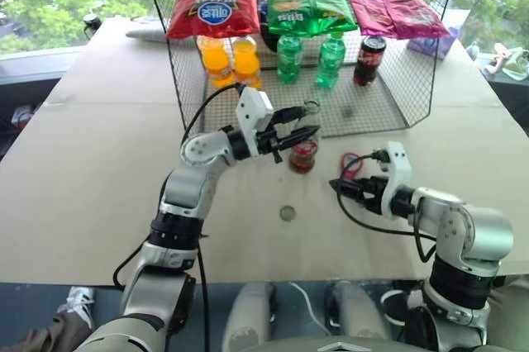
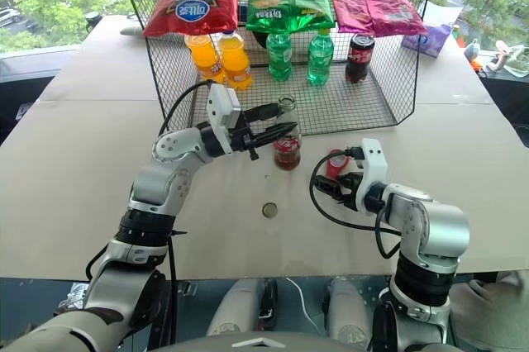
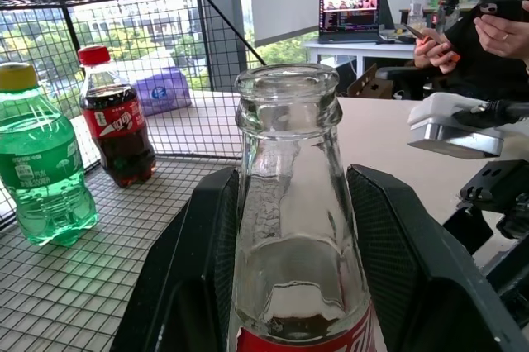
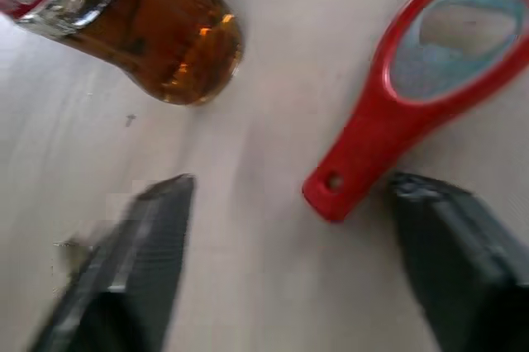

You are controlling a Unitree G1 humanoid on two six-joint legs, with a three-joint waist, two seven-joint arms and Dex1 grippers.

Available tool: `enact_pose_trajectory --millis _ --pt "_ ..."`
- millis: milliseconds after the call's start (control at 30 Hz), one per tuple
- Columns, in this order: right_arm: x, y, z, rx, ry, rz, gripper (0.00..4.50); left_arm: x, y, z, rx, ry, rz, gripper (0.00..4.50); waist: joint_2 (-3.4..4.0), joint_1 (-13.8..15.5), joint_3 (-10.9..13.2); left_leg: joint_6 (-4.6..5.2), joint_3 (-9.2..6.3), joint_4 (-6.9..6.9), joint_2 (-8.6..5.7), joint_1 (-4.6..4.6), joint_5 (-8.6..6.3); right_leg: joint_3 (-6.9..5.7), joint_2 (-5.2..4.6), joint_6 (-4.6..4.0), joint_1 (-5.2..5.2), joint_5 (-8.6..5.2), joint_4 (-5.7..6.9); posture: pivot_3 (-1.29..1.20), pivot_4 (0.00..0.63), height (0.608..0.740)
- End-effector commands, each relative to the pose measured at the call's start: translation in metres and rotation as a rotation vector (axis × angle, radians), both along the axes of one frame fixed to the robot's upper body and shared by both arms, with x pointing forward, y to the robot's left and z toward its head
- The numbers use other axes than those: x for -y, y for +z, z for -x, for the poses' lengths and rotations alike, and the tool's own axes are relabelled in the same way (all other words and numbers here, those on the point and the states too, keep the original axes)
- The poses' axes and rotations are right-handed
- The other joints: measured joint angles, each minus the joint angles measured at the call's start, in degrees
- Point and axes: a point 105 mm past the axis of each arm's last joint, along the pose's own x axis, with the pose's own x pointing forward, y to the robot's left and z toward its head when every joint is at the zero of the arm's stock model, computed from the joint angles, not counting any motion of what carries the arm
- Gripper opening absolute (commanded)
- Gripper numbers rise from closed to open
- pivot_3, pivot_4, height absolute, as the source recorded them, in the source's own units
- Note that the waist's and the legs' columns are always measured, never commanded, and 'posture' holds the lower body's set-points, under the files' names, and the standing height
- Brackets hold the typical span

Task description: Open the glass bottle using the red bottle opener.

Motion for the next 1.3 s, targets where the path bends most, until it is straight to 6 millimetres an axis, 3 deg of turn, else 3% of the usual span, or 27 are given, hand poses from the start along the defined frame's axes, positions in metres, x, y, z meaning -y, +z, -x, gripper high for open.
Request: enact_pose_trajectory --millis 33,100,200,233,300,333,600,800,967,1067,1200,1300 --pt "0.026 0.009 -0.004 0.126 -0.095 0.116 4.47 -0.003 0.0 0.001 -0.006 0.0 -0.002 1.99 0.0 0.12 0.0 -0.01 -0.02 0.0 -0.02 -0.02 -0.01 -0.01 -0.03 0.01 0.0 0.0 -0.06 0.0 0.15 0.74" --pt "0.026 0.019 -0.003 0.19 -0.089 0.117 4.47 -0.004 0.001 0.002 -0.017 -0.012 0.004 1.99 0.0 -0.12 0.0 -0.01 0.01 -0.01 -0.03 -0.06 -0.02 -0.02 -0.05 0.02 0.0 0.0 -0.18 0.0 0.15 0.74" --pt "0.029 0.027 -0.003 0.247 -0.096 0.138 4.5 -0.005 0.001 0.004 -0.024 -0.027 0.005 2.92 0.05 -0.59 0.03 0.01 0.03 -0.12 -0.01 -0.08 0.0 0.01 0.03 0.02 -0.02 0.0 -0.18 0.0 0.15 0.74" --pt "0.031 0.029 -0.003 0.262 -0.102 0.145 4.5 -0.006 0.002 0.005 -0.026 -0.032 0.006 3.55 0.05 -0.64 0.03 0.0 0.02 -0.16 -0.02 -0.08 0.0 0.0 0.12 0.02 -0.03 0.0 -0.18 0.0 0.15 0.74" --pt "0.032 0.032 -0.003 0.285 -0.105 0.16 4.5 -0.007 0.002 0.006 -0.028 -0.034 0.007 4.35 0.05 -0.82 0.04 0.0 0.0 -0.22 -0.02 -0.09 0.0 -0.01 0.17 0.09 -0.05 0.04 -0.2 0.0 0.15 0.74" --pt "0.033 0.033 -0.004 0.298 -0.106 0.164 4.5 -0.007 0.002 0.006 -0.027 -0.033 0.006 4.47 0.05 -0.85 0.04 0.0 0.0 -0.24 -0.02 -0.09 0.0 -0.01 0.17 0.1 -0.05 0.05 -0.2 0.0 0.15 0.74" --pt "0.03 0.053 -0.002 0.433 -0.06 0.186 4.5 -0.018 0.007 0.012 -0.032 -0.029 0.012 4.47 0.05 -1.1 0.05 0.0 0.01 -0.24 0.01 -0.15 0.0 0.0 0.13 0.08 -0.03 0.03 -0.38 0.0 0.15 0.74" --pt "0.037 0.062 0.017 0.58 -0.01 0.218 4.5 -0.055 0.003 0.031 -0.084 0.034 0.001 4.47 0.06 -1.39 0.06 -0.01 0.0 -0.39 0.06 -0.17 0.0 -0.01 0.13 0.14 -0.07 0.06 -0.47 0.0 0.15 0.74" --pt "0.05 0.043 0.032 0.588 0.065 0.293 4.5 -0.077 -0.012 0.049 -0.138 0.036 -0.038 4.47 0.09 -1.32 0.09 -0.01 0.03 -0.37 0.05 -0.16 -0.01 -0.01 0.06 0.15 -0.04 -0.07 -0.53 0.0 0.15 0.74" --pt "0.059 0.029 0.039 0.587 0.095 0.335 4.5 -0.098 -0.036 0.06 -0.204 0.086 -0.091 4.47 0.12 -1.4 0.1 -0.08 0.04 -0.31 0.1 -0.06 -0.05 -0.01 0.02 0.26 -0.03 -0.14 -0.52 0.0 0.15 0.74" --pt "0.068 0.022 0.044 0.592 0.103 0.349 4.5 -0.11 -0.05 0.065 -0.247 0.136 -0.125 4.47 0.15 -1.27 0.12 -0.28 0.04 -0.32 0.15 -0.03 -0.16 -0.01 0.0 0.25 -0.03 -0.14 -0.52 0.0 0.15 0.74" --pt "0.085 0.015 0.053 0.576 0.077 0.376 4.5 -0.13 -0.066 0.065 -0.304 0.234 -0.128 4.47 0.17 -1.11 0.12 -0.29 0.04 -0.33 0.14 -0.04 -0.18 -0.02 -0.07 0.24 -0.03 -0.15 -0.52 0.0 0.15 0.74"
